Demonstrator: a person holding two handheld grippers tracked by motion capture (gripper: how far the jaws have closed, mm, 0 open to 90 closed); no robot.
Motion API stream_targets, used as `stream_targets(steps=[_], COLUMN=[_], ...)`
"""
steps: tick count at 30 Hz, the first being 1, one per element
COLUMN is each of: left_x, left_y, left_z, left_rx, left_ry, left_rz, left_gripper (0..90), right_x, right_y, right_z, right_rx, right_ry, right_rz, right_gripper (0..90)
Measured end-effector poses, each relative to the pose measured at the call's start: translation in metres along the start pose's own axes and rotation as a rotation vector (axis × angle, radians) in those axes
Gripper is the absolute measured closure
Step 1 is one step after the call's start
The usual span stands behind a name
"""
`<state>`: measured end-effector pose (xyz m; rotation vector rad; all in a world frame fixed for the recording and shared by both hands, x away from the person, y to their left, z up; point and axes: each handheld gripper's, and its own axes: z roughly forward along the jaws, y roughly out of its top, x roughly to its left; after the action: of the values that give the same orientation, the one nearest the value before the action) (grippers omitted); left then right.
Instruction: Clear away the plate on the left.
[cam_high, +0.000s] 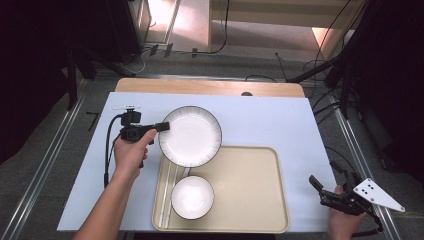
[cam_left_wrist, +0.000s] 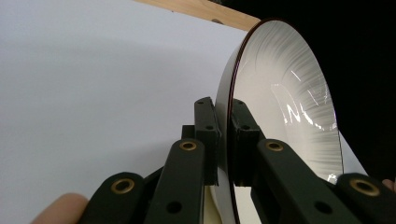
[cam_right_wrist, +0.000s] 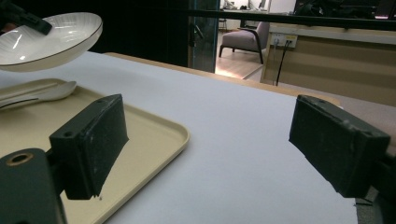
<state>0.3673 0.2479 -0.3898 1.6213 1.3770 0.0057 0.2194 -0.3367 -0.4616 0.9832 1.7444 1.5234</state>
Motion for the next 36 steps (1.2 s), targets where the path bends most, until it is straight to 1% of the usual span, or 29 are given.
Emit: stream_targets(steps=[6,7,9,12,14,16,25,27,31,36], left_x=[-0.015,-0.016,-0.019,-0.024,-0.028,-0.031,-0.043,-0.046,-0.049,-0.057], left_y=[-0.004,-0.005,-0.006,-0.009,-0.012,-0.014,-0.022,-0.024,-0.027,-0.029], left_z=[0.020,0.024,0.030,0.038,0.044,0.049,0.075,0.081,0.089,0.097], left_rx=[0.036,0.043,0.059,0.076,0.088,0.100,0.145,0.159,0.184,0.221], left_ry=[-0.020,-0.026,-0.043,-0.051,-0.049,-0.051,-0.082,-0.086,-0.106,-0.118], left_rz=[0.024,0.022,0.032,0.042,0.055,0.059,0.062,0.068,0.067,0.108], left_gripper=[85.5,85.4,85.4,85.2,85.1,85.0,85.0,84.9,84.9,84.9], right_x=[0.000,-0.001,-0.001,-0.001,0.000,0.000,0.000,0.000,-0.001,-0.001], right_y=[0.000,0.000,0.000,0.000,0.000,0.001,0.001,0.001,0.001,0.000], right_z=[0.000,0.000,-0.001,-0.001,-0.001,-0.001,-0.001,-0.001,-0.001,-0.002], right_rx=[-0.004,-0.004,-0.003,-0.004,-0.004,-0.003,-0.008,-0.006,-0.010,-0.010], right_ry=[0.000,0.000,-0.001,0.000,0.000,0.002,0.002,0.003,0.001,0.000], right_rz=[-0.005,-0.005,0.000,-0.002,0.001,0.000,0.002,0.002,0.002,0.004], right_gripper=[11.9,11.8,11.9,11.9,11.9,11.9,11.9,11.9,11.8,11.9])
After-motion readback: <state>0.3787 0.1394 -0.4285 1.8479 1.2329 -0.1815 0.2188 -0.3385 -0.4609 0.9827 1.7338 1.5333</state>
